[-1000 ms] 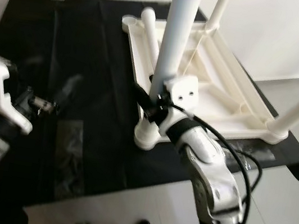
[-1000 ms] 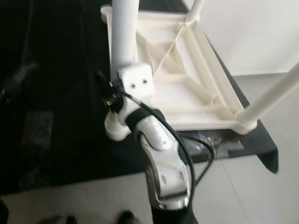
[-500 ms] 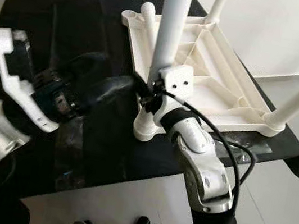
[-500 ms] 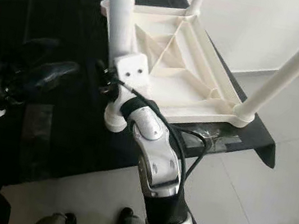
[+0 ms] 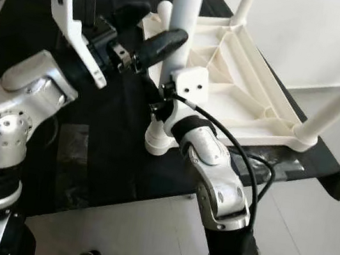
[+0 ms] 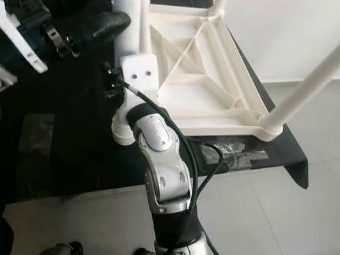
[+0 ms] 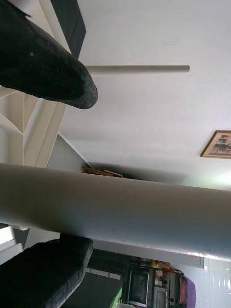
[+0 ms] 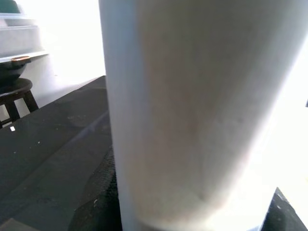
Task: Building children table
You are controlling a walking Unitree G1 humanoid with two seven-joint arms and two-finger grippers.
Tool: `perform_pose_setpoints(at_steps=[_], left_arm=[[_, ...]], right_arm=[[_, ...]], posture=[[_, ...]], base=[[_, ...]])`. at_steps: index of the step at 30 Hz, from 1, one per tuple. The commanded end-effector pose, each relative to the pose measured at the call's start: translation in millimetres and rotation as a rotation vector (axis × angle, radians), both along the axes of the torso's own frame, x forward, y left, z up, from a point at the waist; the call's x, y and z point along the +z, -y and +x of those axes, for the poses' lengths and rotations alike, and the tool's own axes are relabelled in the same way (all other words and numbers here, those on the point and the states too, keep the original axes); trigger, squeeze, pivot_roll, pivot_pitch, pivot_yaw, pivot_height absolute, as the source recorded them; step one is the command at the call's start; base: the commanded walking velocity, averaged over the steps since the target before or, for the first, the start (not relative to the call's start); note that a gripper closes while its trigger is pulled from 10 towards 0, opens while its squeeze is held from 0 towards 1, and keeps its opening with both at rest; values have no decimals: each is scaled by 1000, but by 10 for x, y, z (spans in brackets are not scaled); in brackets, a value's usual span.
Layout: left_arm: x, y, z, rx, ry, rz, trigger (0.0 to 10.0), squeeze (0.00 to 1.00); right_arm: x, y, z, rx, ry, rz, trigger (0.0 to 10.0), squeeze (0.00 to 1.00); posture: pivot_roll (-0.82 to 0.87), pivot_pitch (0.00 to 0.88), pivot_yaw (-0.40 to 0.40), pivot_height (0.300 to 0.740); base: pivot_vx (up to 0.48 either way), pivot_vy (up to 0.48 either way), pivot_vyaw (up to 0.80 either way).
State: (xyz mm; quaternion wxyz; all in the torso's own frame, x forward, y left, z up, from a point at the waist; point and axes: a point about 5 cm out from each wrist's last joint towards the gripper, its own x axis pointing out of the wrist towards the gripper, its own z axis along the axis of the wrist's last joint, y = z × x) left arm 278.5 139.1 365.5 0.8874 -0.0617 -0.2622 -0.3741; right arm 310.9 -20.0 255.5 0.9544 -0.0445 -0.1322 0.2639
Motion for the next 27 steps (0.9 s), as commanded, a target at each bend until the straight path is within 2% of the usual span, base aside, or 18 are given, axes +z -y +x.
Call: perform_pose_setpoints(at_steps=[1, 10, 11, 13, 14, 16, 26, 27], left_arm=[[20, 7, 32, 15, 7, 7, 10000, 0], [17, 170, 96, -38, 4, 76, 9804, 0], [17, 204, 108, -56, -4, 82, 4549, 0], [17, 204, 108, -56, -4, 82, 4549, 0], [17, 225, 110, -71, -7, 102, 0, 0], [25, 229, 114, -83, -5, 133, 0, 0], [74, 185, 137, -86, 4, 183, 0, 0], [77, 182, 140, -90, 5, 192, 0, 0]], right_arm=[[-316, -2, 67, -30, -107, -83, 10000, 0], [-289, -85, 108, -33, -99, -77, 10000, 0], [-275, -90, 123, -35, -95, -76, 10000, 0], [-275, -90, 123, -35, -95, -76, 10000, 0], [-261, -85, 144, -40, -91, -76, 10000, 0], [-245, -74, 175, -47, -85, -78, 10000, 0], [-226, -57, 222, -61, -73, -83, 10000, 0], [-205, -40, 236, -68, -64, -78, 10000, 996]], posture=[[-94, 201, -59, 740], [-92, 204, -56, 740], [-90, 206, -55, 740], [-90, 206, -55, 740], [-90, 206, -55, 740], [-86, 209, -54, 740], [-81, 209, -51, 740], [-79, 208, -48, 740]], base=[[0, 0, 0], [0, 0, 0], [0, 0, 0], [0, 0, 0], [0, 0, 0], [0, 0, 0], [0, 0, 0], [0, 0, 0]])
